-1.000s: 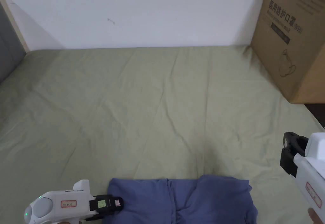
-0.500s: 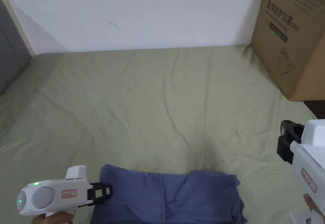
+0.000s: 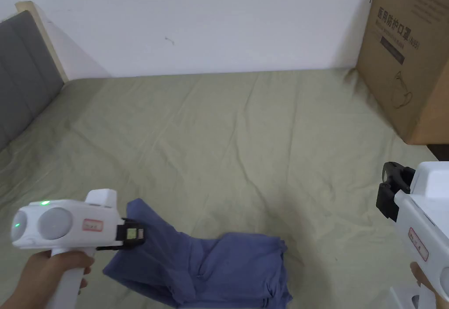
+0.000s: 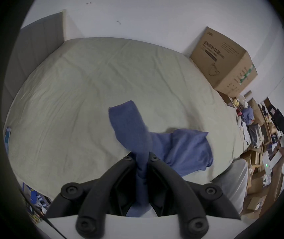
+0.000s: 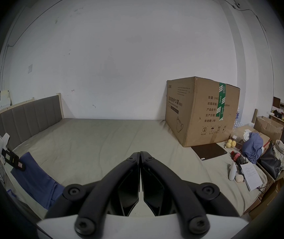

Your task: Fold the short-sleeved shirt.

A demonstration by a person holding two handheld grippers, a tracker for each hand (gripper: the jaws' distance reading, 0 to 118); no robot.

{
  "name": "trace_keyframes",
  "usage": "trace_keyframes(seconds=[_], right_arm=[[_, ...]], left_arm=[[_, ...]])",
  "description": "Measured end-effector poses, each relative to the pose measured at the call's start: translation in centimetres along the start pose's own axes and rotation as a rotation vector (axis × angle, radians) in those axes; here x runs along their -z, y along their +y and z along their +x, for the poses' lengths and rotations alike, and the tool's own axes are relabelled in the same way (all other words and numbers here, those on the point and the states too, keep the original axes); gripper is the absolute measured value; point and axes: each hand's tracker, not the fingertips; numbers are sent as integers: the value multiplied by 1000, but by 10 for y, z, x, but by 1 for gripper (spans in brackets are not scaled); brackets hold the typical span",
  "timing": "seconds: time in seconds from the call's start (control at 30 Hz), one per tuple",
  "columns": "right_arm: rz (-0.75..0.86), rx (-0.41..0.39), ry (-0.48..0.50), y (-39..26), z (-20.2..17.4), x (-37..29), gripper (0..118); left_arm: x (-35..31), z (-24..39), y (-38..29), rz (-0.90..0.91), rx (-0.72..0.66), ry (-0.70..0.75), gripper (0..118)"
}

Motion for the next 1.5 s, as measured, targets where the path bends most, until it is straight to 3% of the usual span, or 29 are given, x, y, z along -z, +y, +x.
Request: trace_keyframes(seconds=[0.43, 0.67, 0.8, 0.87, 0.9, 0.93, 0.97, 1.03, 1.17, 1.37, 1.43, 1.5], right_arm=[[9, 7, -58, -4, 37, -22, 0], [-8, -2, -76, -7, 42, -26, 0], [-13, -4, -82, -9, 45, -29, 0], [-17, -3, -87, -11, 48, -28, 0], [-20, -2, -89, -12, 49, -28, 0], [-24, -1, -90, -12, 50, -27, 0], [-26, 0, -90, -12, 51, -27, 0], [-27, 4, -92, -13, 51, -27, 0], [-23, 8, -88, -10, 50, -29, 0], [-10, 4, -80, -4, 46, -27, 0], [-7, 2, -76, -4, 44, -26, 0], [-6, 2, -71, -3, 43, -26, 0]], left_arm=[[100, 147, 7, -204, 220, -136, 8], [182, 195, -18, -312, 260, -68, 9], [195, 210, -37, -315, 245, -5, 12], [192, 214, -39, -295, 239, -10, 29], [189, 216, -39, -294, 233, -33, 44], [182, 218, -38, -283, 226, -91, 67], [172, 220, -39, -268, 219, -120, 80], [153, 218, -35, -170, 192, -150, 92], [106, 206, -31, 55, 206, -169, 92], [74, 179, -39, 315, 264, -26, 90], [72, 169, -47, 371, 270, 7, 74], [81, 157, -54, 403, 265, 16, 43]])
